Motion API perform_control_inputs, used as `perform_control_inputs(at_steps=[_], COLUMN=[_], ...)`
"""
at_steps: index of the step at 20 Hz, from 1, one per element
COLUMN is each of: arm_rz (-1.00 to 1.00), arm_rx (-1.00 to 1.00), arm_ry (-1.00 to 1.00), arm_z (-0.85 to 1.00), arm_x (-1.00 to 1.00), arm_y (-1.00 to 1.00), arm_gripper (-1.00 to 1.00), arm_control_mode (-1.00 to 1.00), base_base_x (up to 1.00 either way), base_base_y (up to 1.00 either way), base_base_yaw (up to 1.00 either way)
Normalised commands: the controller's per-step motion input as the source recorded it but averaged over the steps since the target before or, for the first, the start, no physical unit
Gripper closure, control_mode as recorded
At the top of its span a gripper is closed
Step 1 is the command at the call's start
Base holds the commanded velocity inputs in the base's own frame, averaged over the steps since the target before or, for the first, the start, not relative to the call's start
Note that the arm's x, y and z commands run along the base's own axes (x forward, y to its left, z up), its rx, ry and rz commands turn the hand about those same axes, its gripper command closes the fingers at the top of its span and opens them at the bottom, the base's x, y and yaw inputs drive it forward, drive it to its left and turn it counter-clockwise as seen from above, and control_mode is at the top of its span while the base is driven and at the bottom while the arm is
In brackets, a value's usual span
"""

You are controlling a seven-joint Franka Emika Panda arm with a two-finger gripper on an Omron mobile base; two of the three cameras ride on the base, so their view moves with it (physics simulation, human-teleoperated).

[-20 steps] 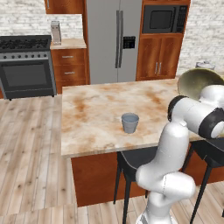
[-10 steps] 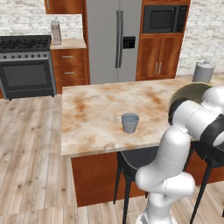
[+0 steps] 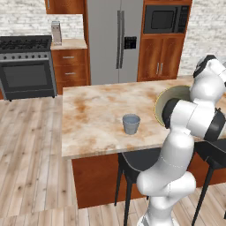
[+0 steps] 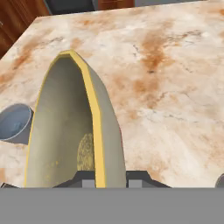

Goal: There are four ice cubes in the ice bowl. Place two ice cubes in each glass of water.

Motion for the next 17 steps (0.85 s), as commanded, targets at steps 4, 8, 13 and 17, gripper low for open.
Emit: perform_control_inputs(at_steps=[4, 8, 13, 17], arm_rz=[0.0, 0.0, 0.0, -0.01], arm_rx=[-0.13, 0.07, 0.39, 0.43], arm_ry=[0.93, 0.75, 0.52, 0.29], arm_z=[-0.57, -0.88, -0.61, -0.13], arm_x=[1.0, 1.0, 1.0, 0.65], arm_y=[0.0, -0.12, -0.81, -0.46], arm_gripper=[1.0, 1.0, 1.0, 1.0], arm_control_mode=[-1.0, -1.0, -1.0, -1.0], base_base_x=[0.0, 0.0, 0.0, 0.0], base_base_y=[0.0, 0.0, 0.0, 0.0], base_base_yaw=[0.0, 0.0, 0.0, 0.0])
